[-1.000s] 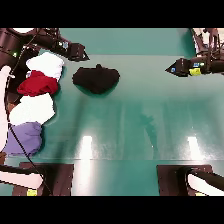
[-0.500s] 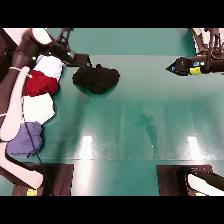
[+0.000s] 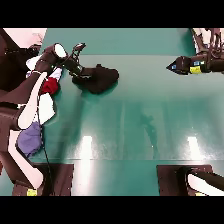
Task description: Fold the shirts.
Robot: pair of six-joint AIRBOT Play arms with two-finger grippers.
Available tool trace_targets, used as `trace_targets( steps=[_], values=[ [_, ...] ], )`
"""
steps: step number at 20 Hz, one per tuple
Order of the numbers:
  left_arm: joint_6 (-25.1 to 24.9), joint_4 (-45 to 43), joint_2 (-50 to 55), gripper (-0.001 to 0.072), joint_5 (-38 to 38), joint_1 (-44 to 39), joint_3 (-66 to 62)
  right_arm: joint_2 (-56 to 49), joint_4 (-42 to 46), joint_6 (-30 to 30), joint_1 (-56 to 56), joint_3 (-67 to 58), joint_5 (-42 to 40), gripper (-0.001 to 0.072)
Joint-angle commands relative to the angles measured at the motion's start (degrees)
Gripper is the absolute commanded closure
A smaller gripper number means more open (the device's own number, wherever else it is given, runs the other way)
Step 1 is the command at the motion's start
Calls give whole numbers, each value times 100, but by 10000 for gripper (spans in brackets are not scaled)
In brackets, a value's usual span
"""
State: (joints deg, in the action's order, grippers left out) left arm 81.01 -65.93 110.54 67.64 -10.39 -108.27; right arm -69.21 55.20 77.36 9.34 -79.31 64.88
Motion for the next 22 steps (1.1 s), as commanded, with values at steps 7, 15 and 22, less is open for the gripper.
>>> trace_targets(
  steps=[7, 15, 22],
  values=[
    [2, 238, -2179, 685, 616, -83, -1097, 13, 28, 0, -636, -2002, 426, 696],
    [-107, 142, -3773, 685, 1543, -1799, -485, 13, 26, 0, -933, -3156, 1128, 696],
    [-210, -129, -2868, 131, 457, -2326, 826, 24, 31, 0, -933, -3174, 1893, 696]
  ],
)
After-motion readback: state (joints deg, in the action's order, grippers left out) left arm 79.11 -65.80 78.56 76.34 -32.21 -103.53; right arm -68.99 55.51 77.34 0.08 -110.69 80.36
